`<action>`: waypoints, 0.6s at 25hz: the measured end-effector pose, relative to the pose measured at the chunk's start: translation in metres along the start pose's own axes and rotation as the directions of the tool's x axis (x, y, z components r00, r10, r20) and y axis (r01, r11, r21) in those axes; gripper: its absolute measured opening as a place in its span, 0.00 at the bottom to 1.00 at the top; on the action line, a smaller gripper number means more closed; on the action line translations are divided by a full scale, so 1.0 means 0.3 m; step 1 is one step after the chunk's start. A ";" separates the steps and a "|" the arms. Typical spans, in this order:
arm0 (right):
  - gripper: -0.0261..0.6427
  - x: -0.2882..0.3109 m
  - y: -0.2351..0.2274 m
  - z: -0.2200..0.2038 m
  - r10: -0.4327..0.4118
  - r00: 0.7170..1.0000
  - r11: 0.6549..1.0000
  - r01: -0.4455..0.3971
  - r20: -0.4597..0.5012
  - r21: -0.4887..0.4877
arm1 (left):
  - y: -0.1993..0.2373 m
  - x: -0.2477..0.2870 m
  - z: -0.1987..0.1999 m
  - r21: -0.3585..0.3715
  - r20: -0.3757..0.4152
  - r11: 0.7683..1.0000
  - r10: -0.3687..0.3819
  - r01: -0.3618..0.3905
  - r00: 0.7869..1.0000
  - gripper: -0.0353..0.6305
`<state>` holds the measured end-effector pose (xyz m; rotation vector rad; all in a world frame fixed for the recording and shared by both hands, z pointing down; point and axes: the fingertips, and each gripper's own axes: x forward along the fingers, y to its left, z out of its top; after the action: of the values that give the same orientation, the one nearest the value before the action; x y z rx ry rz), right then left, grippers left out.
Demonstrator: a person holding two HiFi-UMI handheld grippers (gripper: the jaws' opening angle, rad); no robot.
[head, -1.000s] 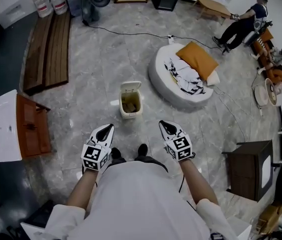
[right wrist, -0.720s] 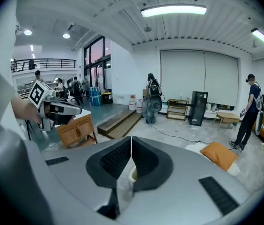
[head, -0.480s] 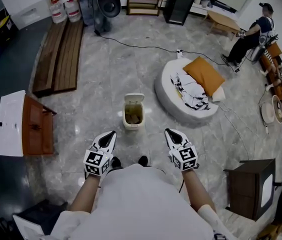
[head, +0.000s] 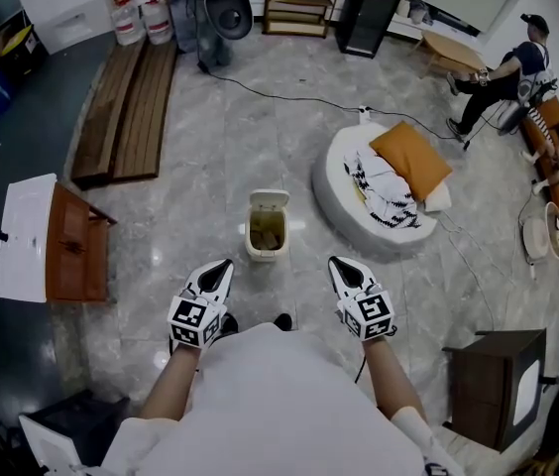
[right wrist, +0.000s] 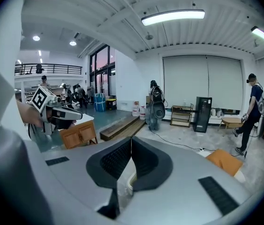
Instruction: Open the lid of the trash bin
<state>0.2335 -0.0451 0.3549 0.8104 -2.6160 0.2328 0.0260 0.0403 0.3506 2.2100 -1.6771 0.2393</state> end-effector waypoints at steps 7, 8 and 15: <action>0.08 0.009 -0.010 0.009 0.011 1.000 1.000 -0.011 0.009 0.000 | -0.007 0.021 0.008 0.002 0.001 1.000 0.000 0.000 1.000 0.08; 0.08 0.009 -0.011 0.010 0.012 1.000 1.000 -0.012 0.009 -0.001 | -0.007 0.021 0.008 0.003 0.000 1.000 0.000 0.000 1.000 0.08; 0.08 0.012 -0.031 0.032 0.009 1.000 1.000 -0.009 0.015 -0.006 | -0.008 0.029 0.015 0.005 0.001 1.000 0.002 -0.002 1.000 0.08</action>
<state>0.2331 -0.0572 0.3482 0.8011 -2.6334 0.2223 0.0305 0.0315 0.3490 2.2122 -1.6805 0.2431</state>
